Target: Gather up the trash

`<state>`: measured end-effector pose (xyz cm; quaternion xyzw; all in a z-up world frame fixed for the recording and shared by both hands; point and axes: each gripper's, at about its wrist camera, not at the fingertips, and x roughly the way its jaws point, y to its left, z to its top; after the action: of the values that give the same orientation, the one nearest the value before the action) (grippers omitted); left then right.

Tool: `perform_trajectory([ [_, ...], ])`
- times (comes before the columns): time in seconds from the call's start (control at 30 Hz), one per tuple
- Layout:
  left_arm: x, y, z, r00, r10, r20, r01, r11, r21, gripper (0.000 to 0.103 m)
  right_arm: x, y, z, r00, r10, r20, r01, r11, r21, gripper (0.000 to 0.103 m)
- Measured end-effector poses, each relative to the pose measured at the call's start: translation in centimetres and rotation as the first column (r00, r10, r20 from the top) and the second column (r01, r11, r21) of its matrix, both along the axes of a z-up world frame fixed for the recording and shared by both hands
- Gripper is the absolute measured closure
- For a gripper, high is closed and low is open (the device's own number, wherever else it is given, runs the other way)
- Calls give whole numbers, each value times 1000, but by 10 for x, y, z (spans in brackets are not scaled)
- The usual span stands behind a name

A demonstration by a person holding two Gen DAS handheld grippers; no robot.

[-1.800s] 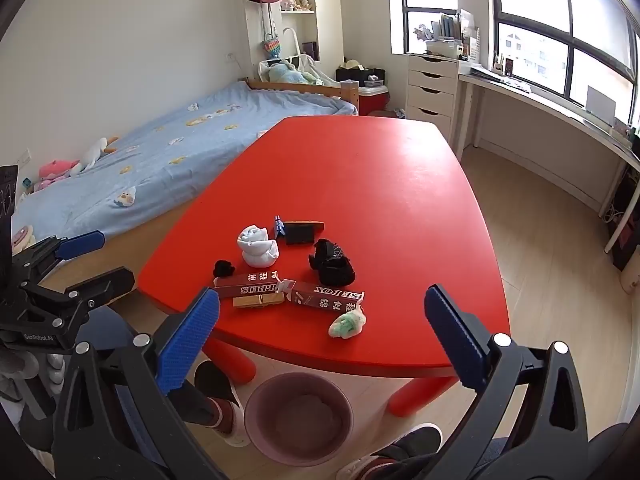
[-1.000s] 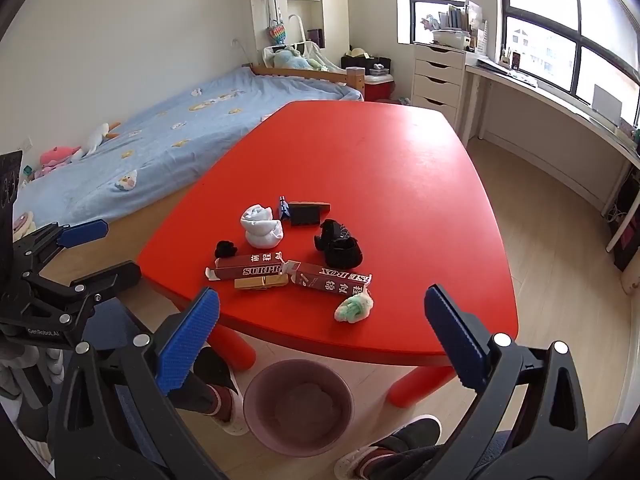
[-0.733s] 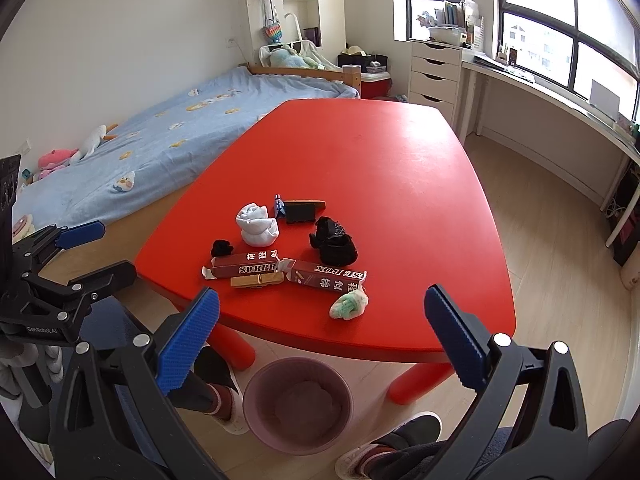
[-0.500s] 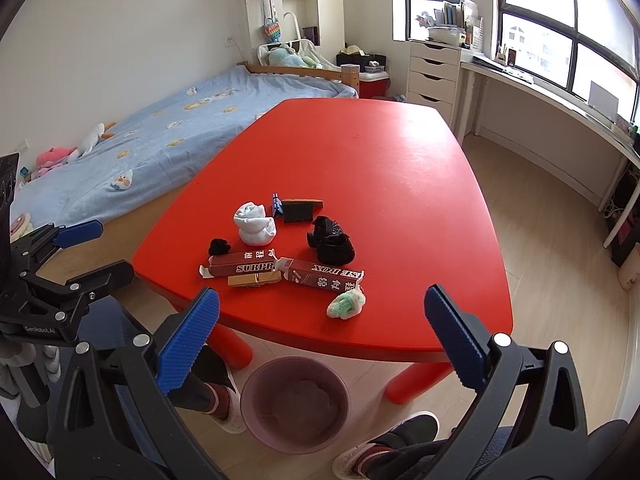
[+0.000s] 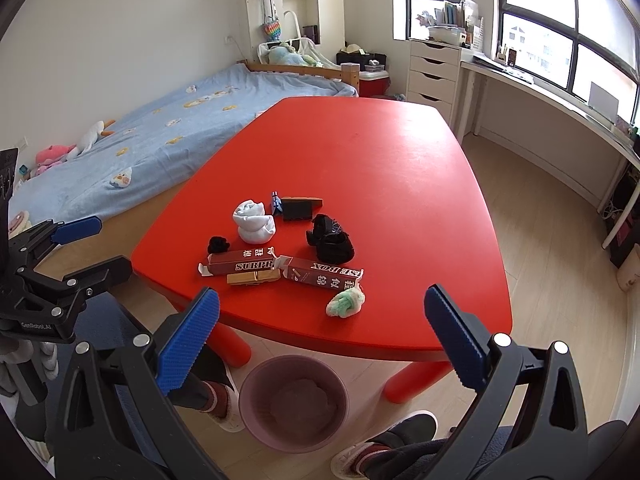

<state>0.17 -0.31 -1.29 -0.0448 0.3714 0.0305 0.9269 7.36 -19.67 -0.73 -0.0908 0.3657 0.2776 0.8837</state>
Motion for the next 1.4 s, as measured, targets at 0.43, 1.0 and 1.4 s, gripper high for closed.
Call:
perform_trajectory([
  [0.43, 0, -2, 0, 1000, 1, -6, -1, 1000, 1, 5, 0, 0, 0, 1000, 0, -2, 0, 1000, -2, 3],
  [1.0, 14, 8, -6, 999, -4, -32, 3, 1000, -14, 5, 12, 4, -10, 999, 14, -38, -16, 999, -45, 3],
  [1.4, 62, 33, -19, 989, 25, -148, -33, 998, -52, 5, 43, 12, -23, 993, 12, -116, -26, 992, -120, 3],
])
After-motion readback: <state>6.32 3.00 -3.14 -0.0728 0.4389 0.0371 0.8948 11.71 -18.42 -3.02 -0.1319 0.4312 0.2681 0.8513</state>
